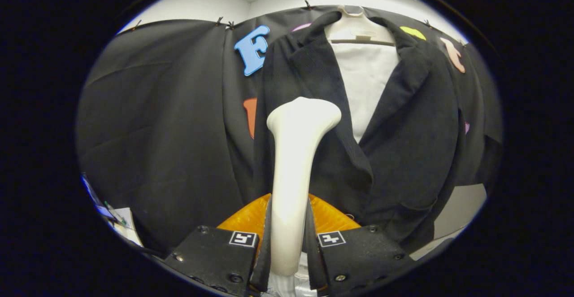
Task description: Iron the clothes twice with a garment steamer, once on the left side and once on the right side.
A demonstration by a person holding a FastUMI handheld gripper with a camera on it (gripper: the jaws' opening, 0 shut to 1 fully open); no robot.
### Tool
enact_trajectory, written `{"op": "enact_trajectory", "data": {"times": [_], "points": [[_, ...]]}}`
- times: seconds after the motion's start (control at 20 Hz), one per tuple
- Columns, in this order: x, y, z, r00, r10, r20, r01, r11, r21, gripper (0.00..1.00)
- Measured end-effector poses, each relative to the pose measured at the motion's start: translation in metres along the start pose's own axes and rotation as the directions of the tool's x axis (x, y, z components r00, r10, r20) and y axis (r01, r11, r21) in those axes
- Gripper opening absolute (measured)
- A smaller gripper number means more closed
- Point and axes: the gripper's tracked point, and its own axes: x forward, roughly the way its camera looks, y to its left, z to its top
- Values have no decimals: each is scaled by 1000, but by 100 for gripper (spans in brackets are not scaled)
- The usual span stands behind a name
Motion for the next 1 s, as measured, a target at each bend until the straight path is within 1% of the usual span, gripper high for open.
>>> {"op": "enact_trajectory", "data": {"times": [0.45,1.0], "points": [[0,-5,-54,995,9,-101,-5,999,46,36],[7,-16,-119,981,6,-193,4,998,55,36]]}}
